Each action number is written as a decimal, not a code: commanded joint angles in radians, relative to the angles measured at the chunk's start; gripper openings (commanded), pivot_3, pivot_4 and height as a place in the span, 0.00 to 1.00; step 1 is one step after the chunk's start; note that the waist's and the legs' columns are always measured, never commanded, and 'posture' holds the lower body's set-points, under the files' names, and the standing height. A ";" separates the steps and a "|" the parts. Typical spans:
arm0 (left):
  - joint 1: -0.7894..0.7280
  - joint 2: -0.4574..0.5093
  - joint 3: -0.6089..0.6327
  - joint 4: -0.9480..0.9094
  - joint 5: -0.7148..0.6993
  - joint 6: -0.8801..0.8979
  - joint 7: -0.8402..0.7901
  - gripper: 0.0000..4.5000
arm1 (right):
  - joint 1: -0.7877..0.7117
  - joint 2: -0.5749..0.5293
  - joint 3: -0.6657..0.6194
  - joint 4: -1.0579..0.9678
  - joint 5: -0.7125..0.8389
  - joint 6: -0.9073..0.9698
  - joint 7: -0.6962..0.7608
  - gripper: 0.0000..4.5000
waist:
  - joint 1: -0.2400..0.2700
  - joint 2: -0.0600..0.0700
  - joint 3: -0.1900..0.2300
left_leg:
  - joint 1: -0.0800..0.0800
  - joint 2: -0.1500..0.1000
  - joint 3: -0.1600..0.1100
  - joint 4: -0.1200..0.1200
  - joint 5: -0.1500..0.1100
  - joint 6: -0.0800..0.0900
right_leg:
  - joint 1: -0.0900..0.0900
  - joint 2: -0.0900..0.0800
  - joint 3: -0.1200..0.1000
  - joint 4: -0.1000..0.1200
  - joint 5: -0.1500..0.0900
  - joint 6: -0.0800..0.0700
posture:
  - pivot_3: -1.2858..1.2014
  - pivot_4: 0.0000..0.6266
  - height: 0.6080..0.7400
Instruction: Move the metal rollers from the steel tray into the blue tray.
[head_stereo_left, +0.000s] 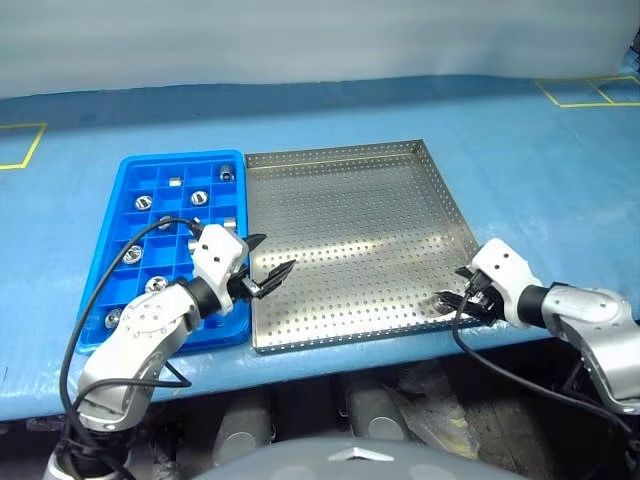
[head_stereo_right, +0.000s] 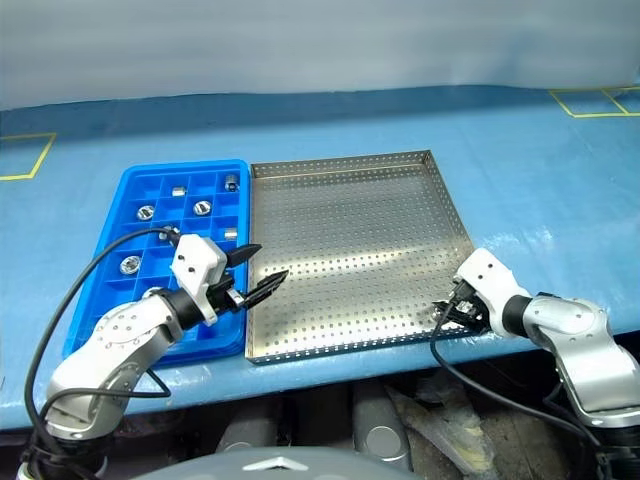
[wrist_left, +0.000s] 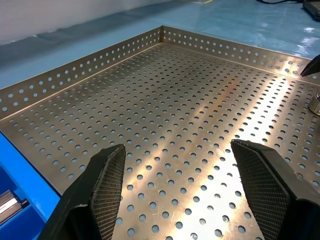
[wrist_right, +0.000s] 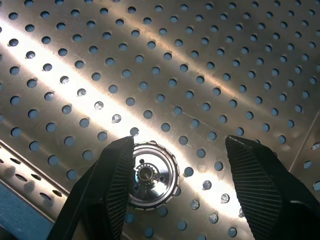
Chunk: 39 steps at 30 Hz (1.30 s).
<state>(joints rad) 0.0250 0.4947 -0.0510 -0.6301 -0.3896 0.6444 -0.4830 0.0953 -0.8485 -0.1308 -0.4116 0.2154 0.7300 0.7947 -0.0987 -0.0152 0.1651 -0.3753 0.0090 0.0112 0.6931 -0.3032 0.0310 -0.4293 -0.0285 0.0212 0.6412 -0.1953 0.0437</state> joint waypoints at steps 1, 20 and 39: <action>0.004 0.008 0.012 -0.016 0.008 -0.023 -0.003 0.82 | -0.003 -0.004 -0.060 -0.058 0.029 0.005 -0.011 0.69 | 0.000 0.000 0.000 | 0.000 0.000 0.000 0.000 0.000 0.000 | 0.000 0.000 0.001 0.000 0.000 0.000 | 0.43 0.24 1.00; 0.015 0.005 0.020 -0.018 0.017 -0.022 -0.001 0.82 | 0.062 -0.011 -0.055 -0.046 0.073 0.044 -0.018 0.69 | 0.005 0.000 0.000 | 0.001 0.000 0.003 0.000 -0.001 0.001 | 0.000 0.000 0.003 0.000 0.000 0.000 | 0.43 0.24 1.00; 0.019 0.005 0.031 -0.024 0.023 -0.020 0.005 0.82 | 0.070 0.003 0.035 0.064 0.060 0.027 -0.021 0.69 | 0.017 -0.008 -0.005 | 0.002 0.001 0.005 0.000 -0.002 0.003 | 0.000 0.000 0.003 0.000 0.000 0.000 | 0.44 0.24 1.00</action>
<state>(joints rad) 0.0462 0.4957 -0.0390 -0.6302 -0.3649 0.6425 -0.4805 0.1423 -0.8468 -0.1260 -0.3718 0.2850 0.7486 0.7704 -0.0813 -0.0232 0.1600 -0.3735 0.0097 0.0159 0.6931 -0.3050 0.0338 -0.4288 -0.0285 0.0245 0.6408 -0.1950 0.0440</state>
